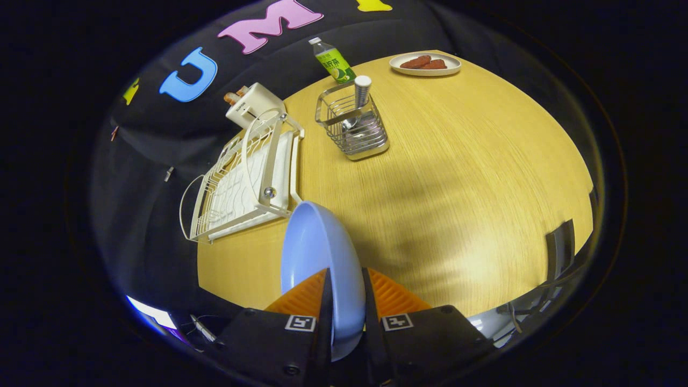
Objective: Take the plate from the dish rack, then take the spoon from the basket and place it into the plate.
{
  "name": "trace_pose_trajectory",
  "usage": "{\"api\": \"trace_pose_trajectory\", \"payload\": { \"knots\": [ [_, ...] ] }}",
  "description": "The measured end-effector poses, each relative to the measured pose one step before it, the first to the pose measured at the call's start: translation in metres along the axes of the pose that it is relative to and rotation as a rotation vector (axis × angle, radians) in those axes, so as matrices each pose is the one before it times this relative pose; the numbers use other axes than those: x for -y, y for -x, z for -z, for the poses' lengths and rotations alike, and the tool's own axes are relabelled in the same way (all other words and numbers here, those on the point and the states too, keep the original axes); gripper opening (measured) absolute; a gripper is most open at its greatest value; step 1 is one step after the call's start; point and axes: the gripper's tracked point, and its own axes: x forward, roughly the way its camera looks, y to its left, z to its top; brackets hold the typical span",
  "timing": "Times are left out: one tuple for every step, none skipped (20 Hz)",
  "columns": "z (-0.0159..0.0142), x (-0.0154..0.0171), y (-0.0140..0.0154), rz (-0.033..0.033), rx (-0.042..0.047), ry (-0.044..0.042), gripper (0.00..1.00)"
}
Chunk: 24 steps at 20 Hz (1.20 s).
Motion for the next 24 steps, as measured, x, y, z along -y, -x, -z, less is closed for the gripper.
{"api": "trace_pose_trajectory", "payload": {
  "knots": [
    [0.00040,0.00263,-0.00367,0.01133,-0.00086,0.00105,0.33],
    [-0.00110,0.00093,0.00024,0.00342,-0.00238,-0.00672,0.36],
    [-0.00127,-0.00113,-0.00145,-0.00454,0.00186,-0.01534,0.36],
    [-0.00015,0.00088,-0.00133,0.00474,-0.00264,-0.00327,0.36],
    [0.00087,0.00229,-0.00097,0.01066,-0.00412,0.00449,0.37],
    [0.00094,0.00357,-0.00063,0.01329,-0.00235,0.00649,0.38],
    [-0.00028,0.00226,-0.00079,0.01095,-0.00022,0.00400,0.40],
    [-0.00021,0.00232,-0.00084,0.01293,-0.00180,0.00494,0.42],
    [-0.00015,0.00527,-0.00107,0.02650,-0.00168,0.01384,0.44],
    [0.00065,0.00722,-0.00026,0.03409,-0.00101,0.02243,0.45],
    [-0.00148,0.00621,0.00127,0.02504,0.00308,0.02062,0.46],
    [-0.00096,-0.00070,-0.00161,-0.00069,0.00609,-0.00025,0.46],
    [-0.00296,-0.00408,0.00140,-0.01722,0.00360,-0.01817,0.47],
    [-0.00266,-0.00111,0.00209,-0.00328,0.00934,-0.01417,0.47],
    [-0.00248,0.00020,0.00153,-0.00160,0.00979,-0.00073,0.47],
    [-0.00404,-0.00076,0.00254,-0.00029,0.01117,0.00637,0.47],
    [-0.00505,-0.00129,0.00348,-0.00167,0.01654,0.01025,0.47],
    [-0.00769,-0.00207,0.00406,-0.00253,0.02279,0.01481,0.47],
    [-0.01078,-0.00202,0.00517,-0.00371,0.03362,0.01869,0.47],
    [-0.01288,-0.00081,0.00501,0.00137,0.04034,0.02175,0.48],
    [-0.01472,-0.00087,0.00554,0.00254,0.04297,0.02295,0.49],
    [-0.01656,-0.00001,0.00372,0.00535,0.04141,0.02294,0.50],
    [-0.01656,0.00069,0.00345,0.00588,0.04118,0.02421,0.50],
    [-0.01535,0.00198,0.00057,0.00963,0.02960,0.02820,0.51]
  ]
}}
